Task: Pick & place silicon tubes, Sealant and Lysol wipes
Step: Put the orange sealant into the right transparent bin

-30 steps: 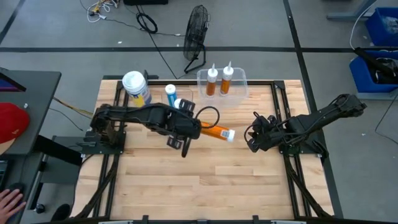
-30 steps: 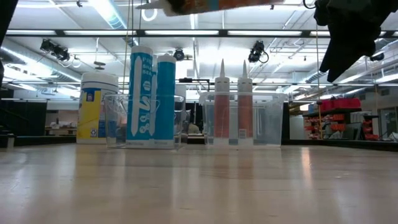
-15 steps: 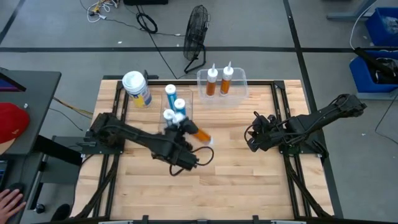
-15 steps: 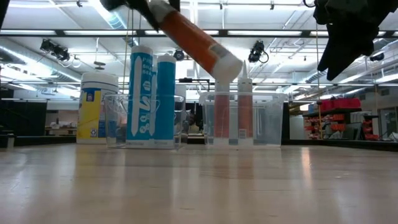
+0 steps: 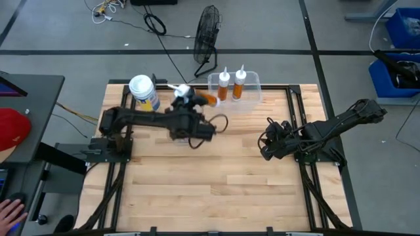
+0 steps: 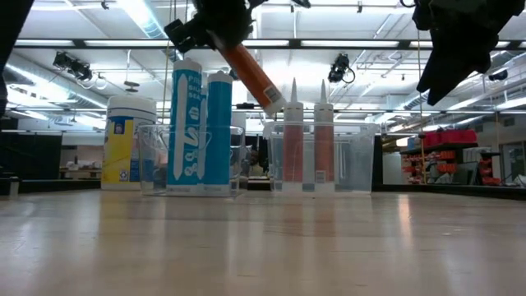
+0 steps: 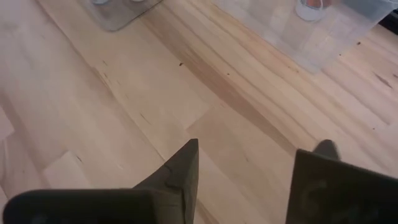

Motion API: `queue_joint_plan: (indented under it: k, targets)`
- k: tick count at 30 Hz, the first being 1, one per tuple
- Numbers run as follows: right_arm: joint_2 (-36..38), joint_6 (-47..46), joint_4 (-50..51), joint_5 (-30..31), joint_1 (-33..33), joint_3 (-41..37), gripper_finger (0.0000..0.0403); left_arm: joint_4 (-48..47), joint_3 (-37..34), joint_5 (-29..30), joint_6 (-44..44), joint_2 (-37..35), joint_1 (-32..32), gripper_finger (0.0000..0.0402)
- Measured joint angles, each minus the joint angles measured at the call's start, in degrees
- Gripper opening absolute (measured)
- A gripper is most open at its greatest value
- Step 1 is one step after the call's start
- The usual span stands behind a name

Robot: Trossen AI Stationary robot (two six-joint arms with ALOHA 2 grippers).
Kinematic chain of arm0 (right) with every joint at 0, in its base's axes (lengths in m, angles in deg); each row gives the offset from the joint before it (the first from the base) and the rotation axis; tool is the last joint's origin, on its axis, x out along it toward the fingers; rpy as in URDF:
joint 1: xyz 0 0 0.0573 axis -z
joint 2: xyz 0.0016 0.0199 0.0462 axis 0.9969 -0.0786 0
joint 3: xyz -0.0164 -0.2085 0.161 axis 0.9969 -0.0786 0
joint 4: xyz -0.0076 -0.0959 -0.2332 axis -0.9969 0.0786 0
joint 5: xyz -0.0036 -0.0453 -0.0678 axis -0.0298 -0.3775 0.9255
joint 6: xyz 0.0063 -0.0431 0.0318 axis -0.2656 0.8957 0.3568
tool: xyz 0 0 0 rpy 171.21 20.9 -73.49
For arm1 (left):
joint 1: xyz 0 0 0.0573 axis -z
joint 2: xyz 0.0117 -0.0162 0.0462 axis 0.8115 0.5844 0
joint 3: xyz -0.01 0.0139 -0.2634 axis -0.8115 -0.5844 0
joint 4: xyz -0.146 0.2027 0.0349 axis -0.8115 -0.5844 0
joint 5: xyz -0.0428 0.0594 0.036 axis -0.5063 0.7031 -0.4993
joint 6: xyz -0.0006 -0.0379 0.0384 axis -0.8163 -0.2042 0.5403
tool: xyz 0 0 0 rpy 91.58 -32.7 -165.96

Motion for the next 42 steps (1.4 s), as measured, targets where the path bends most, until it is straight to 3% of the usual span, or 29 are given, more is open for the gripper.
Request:
queue_joint_plan:
  k: [7,15,23,33,42]
  targets:
    - [0.0,2.12,-0.33,0.04,0.02,0.0,0.0097,5.4,5.53,-3.83,6.74,-0.57,-4.47,0.0221]
    - [-0.02,2.75,-1.17,0.42,0.02,0.0,0.0097,33.47,5.75,-11.4,31.51,-0.46,-7.62,0.0221]
    - [-0.02,2.75,-1.2,0.42,0.02,0.0,0.0097,45.22,5.73,-19.04,49.44,-0.44,-10.15,0.0221]
    - [-0.02,2.74,-1.48,0.08,0.02,0.0,0.0097,68.12,5.71,-29.32,74.13,-0.44,-14.13,0.0221]
    - [-0.02,2.73,-2.57,-0.16,0.02,0.0,0.0097,72.61,5.73,-39.04,87.76,1.5,-17.58,0.0221]
